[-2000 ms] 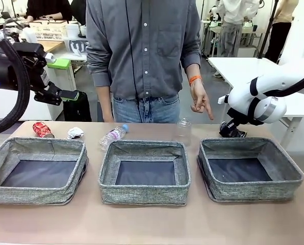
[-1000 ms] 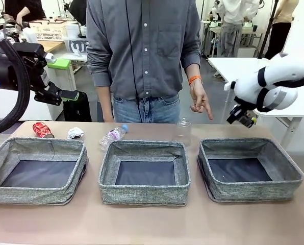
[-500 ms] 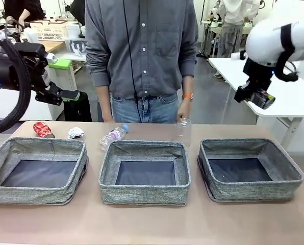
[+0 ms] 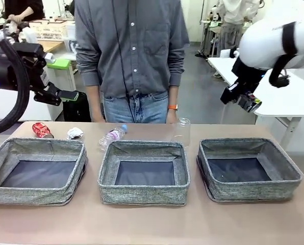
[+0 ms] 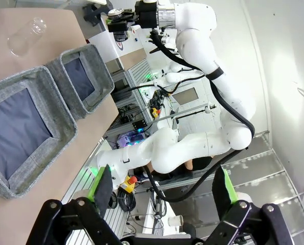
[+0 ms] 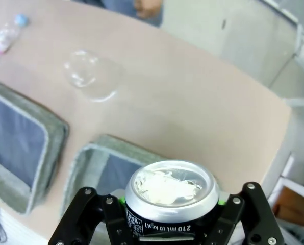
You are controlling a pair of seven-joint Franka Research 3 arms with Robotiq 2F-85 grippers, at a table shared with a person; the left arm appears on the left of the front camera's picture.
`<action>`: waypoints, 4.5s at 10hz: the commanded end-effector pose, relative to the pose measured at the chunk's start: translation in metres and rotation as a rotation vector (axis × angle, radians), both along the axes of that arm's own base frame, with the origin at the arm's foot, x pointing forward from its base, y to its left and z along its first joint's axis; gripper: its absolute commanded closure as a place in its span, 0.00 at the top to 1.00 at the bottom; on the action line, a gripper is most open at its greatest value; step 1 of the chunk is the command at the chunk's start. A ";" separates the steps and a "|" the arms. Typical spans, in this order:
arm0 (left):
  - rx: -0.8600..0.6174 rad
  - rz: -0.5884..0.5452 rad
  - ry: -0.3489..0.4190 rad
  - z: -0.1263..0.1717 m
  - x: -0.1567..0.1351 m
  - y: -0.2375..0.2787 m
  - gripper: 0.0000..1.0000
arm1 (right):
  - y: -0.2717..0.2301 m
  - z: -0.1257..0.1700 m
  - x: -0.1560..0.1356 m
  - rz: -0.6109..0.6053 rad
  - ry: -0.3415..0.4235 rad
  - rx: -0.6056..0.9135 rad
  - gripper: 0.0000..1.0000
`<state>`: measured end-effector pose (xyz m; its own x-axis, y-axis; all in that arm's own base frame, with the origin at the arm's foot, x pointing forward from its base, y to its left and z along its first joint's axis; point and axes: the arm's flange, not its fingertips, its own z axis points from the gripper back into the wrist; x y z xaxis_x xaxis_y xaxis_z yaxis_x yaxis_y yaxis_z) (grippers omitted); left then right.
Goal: Sort the waste into the appropriate baskets.
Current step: Pick up the waste item pointed out by the person, then place the picked waste into the Fabric basket indicated by the person.
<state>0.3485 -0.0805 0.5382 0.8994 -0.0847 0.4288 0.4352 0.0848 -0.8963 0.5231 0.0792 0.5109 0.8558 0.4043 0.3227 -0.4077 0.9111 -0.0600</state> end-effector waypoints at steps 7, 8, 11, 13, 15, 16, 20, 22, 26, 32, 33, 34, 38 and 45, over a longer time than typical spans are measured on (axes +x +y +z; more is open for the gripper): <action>-0.011 -0.008 -0.022 0.001 -0.001 -0.001 1.00 | 0.187 0.159 -0.037 -0.342 0.376 -0.033 0.06; -0.011 -0.008 -0.022 0.001 -0.001 -0.001 1.00 | 0.235 0.175 -0.052 -0.350 0.428 -0.063 0.06; -0.011 -0.008 -0.022 0.001 -0.001 -0.001 1.00 | 0.337 0.180 -0.070 -0.536 0.371 -0.062 0.06; -0.011 -0.008 -0.022 0.001 -0.001 -0.001 1.00 | 0.377 0.187 -0.087 -0.653 0.262 0.003 0.06; -0.011 -0.008 -0.022 0.001 -0.001 -0.001 1.00 | 0.384 0.193 -0.094 -0.627 0.220 -0.004 0.06; -0.011 -0.008 -0.022 0.001 -0.001 -0.001 1.00 | 0.376 0.201 -0.089 -0.651 0.239 -0.001 0.06; -0.011 -0.008 -0.022 0.001 -0.001 -0.001 1.00 | 0.347 0.235 -0.078 -0.619 0.216 -0.055 0.06; -0.011 -0.008 -0.022 0.001 -0.001 -0.001 1.00 | 0.339 0.231 -0.074 -0.580 0.209 -0.073 0.06; -0.011 -0.008 -0.022 0.001 -0.001 -0.001 1.00 | 0.326 0.216 -0.090 -0.606 0.221 -0.046 0.06; -0.011 -0.008 -0.022 0.001 -0.001 -0.001 1.00 | 0.326 0.216 -0.090 -0.606 0.221 -0.046 0.06; -0.011 -0.008 -0.022 0.001 -0.001 -0.001 1.00 | 0.326 0.216 -0.090 -0.606 0.221 -0.046 0.06; -0.011 -0.008 -0.022 0.001 -0.001 -0.001 1.00 | 0.326 0.216 -0.090 -0.606 0.221 -0.046 0.06; -0.011 -0.008 -0.022 0.001 -0.001 -0.001 1.00 | 0.326 0.216 -0.090 -0.606 0.221 -0.046 0.06; -0.011 -0.008 -0.022 0.001 -0.001 -0.001 1.00 | 0.326 0.216 -0.090 -0.606 0.221 -0.046 0.06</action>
<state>0.3486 -0.0805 0.5383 0.8993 -0.0852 0.4291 0.4356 0.0859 -0.8960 0.4356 0.4053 0.7239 0.9835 -0.1502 0.1009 0.1592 0.9833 -0.0881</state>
